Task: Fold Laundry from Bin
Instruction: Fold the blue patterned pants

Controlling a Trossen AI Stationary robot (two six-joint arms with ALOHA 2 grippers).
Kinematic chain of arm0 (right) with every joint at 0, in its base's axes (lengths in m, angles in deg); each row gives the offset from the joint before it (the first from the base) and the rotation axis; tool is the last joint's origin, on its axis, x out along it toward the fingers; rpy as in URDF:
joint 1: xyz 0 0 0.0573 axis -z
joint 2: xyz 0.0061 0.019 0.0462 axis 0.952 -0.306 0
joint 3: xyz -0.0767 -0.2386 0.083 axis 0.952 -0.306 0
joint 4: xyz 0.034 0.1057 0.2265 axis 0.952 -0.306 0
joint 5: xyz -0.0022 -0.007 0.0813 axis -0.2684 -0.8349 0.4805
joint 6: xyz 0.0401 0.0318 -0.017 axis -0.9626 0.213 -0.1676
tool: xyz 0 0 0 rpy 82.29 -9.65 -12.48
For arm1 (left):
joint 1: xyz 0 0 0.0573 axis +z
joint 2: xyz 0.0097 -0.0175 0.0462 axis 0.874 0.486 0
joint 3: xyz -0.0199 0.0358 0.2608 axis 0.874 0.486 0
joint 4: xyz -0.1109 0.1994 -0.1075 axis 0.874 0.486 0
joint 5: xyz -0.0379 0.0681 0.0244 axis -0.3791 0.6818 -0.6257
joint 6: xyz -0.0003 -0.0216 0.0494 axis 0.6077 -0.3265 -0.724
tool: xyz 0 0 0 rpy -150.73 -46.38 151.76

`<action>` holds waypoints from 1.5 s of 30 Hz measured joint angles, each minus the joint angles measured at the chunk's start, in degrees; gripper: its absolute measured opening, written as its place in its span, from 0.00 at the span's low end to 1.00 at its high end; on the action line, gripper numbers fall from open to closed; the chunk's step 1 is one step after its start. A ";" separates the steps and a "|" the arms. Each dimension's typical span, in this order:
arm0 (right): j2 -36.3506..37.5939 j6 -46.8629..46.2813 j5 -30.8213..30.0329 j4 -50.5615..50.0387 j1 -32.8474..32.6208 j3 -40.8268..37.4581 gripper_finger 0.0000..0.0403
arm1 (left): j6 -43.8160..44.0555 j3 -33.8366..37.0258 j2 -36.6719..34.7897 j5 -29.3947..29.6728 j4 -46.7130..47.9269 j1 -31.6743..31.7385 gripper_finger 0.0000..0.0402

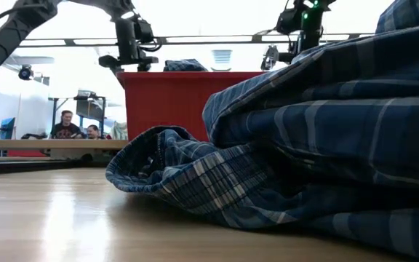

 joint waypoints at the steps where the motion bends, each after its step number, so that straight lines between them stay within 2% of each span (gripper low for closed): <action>1: -0.34 -0.34 -0.02 -0.03 0.01 -0.35 0.61 | 0.17 -0.01 0.11 0.04 -0.01 -0.01 0.71; 5: -1.66 -1.32 0.00 0.15 0.10 -1.40 0.59 | 1.70 0.69 0.53 0.41 0.12 -0.12 0.67; 9: -3.05 -2.42 0.04 0.27 0.10 -1.86 0.51 | 1.84 0.76 0.62 0.41 0.13 -0.12 0.58; 16: -3.84 -4.09 -0.17 0.90 0.10 -1.86 0.31 | 1.27 0.76 0.63 0.42 -1.79 -0.12 0.30; 20: -2.97 -5.03 2.98 2.34 0.22 -1.80 0.19 | 1.25 0.23 0.43 -0.52 -3.34 0.12 0.16; 24: -1.47 -4.69 4.11 5.27 0.07 -1.02 0.16 | 0.52 0.54 -0.84 -1.28 -5.48 0.34 0.15; 28: 0.02 -3.02 2.33 8.11 0.03 2.04 0.15 | -0.44 0.34 -4.07 0.08 -9.70 0.18 0.16; 34: -2.22 2.15 0.37 15.69 1.17 6.65 0.15 | 0.43 -0.12 -4.37 1.99 -16.86 0.27 0.16; 45: -9.47 1.72 6.82 11.57 3.96 7.98 0.17 | 3.29 0.23 -0.55 2.58 -14.95 0.58 0.17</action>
